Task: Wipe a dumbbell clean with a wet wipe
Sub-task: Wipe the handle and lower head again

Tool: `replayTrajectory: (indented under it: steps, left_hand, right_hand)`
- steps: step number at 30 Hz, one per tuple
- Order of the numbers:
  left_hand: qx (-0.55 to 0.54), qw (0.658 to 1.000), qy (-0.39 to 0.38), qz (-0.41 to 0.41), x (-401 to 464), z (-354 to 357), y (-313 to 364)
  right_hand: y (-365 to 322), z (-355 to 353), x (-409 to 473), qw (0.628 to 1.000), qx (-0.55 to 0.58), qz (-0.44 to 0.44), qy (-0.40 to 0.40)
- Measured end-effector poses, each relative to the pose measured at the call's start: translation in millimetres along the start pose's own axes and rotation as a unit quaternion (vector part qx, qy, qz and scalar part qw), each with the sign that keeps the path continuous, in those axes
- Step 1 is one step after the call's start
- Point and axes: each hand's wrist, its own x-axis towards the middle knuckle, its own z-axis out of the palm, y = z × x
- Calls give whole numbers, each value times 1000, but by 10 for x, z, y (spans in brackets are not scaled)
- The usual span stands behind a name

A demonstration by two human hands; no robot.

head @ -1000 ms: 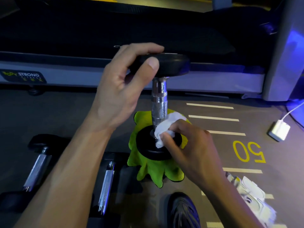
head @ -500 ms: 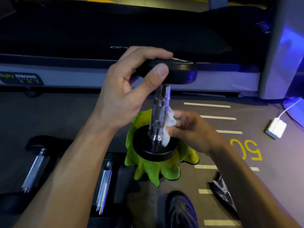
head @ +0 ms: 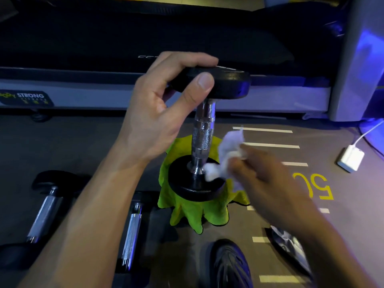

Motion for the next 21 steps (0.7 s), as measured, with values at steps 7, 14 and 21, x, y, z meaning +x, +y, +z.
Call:
replayTrajectory:
  steps: [7, 14, 21]
  left_hand:
    - [-23, 1000, 6, -13, 31, 12, -21]
    - [-17, 1000, 11, -6, 37, 13, -25]
    - [-27, 999, 24, 3, -38, -24, 7]
  right_hand:
    - [135, 382, 449, 992, 59, 22, -110]
    - [245, 270, 717, 934, 237, -12, -267]
    - [4, 737, 397, 992, -14, 30, 121]
